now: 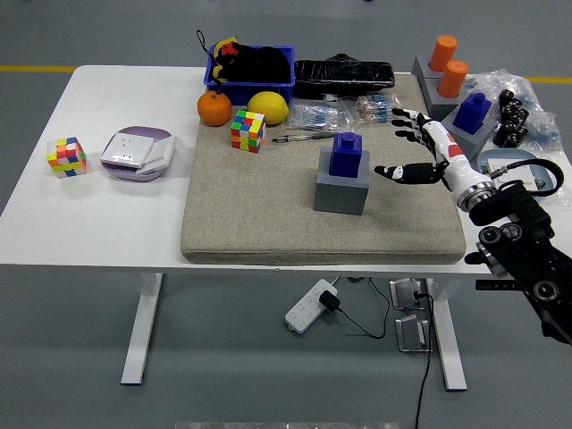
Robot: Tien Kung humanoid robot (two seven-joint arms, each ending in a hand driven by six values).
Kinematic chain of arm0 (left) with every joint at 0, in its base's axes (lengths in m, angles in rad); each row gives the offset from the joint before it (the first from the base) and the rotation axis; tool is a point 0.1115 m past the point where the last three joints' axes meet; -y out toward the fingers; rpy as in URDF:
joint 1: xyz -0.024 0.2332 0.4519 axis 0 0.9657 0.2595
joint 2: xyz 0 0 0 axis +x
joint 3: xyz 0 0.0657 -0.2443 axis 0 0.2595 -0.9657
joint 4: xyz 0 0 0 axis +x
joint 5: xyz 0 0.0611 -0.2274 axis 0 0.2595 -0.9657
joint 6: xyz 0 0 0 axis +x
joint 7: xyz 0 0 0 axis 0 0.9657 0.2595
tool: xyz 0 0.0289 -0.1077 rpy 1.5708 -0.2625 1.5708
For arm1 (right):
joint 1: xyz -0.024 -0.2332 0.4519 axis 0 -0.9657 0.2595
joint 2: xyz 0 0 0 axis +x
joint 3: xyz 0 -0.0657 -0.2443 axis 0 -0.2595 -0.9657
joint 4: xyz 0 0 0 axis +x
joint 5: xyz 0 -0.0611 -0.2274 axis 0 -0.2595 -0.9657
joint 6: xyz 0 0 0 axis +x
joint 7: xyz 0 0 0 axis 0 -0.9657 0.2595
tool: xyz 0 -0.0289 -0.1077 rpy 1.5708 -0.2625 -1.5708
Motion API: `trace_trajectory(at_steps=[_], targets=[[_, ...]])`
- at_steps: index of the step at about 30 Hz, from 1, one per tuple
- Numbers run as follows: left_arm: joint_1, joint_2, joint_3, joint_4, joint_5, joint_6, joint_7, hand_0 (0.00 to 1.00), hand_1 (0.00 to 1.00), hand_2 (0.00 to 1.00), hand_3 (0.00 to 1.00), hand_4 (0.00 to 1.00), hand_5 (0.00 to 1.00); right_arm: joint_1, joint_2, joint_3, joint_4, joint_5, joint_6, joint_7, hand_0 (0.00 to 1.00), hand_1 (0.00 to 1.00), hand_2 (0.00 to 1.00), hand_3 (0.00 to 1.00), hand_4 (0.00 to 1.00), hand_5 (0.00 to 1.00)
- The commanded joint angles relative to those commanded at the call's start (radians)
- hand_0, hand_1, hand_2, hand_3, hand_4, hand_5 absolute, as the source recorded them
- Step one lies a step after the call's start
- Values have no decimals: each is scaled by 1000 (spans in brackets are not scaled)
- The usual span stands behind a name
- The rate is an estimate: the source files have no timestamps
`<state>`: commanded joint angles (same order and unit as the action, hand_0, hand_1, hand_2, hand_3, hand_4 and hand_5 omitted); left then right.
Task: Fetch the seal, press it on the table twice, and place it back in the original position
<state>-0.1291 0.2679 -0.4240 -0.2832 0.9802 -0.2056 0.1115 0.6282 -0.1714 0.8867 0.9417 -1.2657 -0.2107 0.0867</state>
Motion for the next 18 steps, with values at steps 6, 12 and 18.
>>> trace_trajectory(at_steps=[6, 12, 18], targets=[[-3, -1, 5, -1, -2, -2, 0, 822, 788, 750, 812, 715, 375, 33, 21, -42, -50, 28, 9, 12, 883, 824, 863, 907, 970, 2], [-4, 0, 13, -1, -3, -2, -1, 822, 788, 752, 812, 715, 375, 56, 45, -71, -117, 91, 17, 43, 884, 826, 860, 904, 967, 2], [-6, 0, 20, -1, -3, -2, -1, 822, 788, 751, 812, 715, 375, 70, 67, -84, -164, 155, 21, 77, 878, 825, 857, 905, 961, 2]])
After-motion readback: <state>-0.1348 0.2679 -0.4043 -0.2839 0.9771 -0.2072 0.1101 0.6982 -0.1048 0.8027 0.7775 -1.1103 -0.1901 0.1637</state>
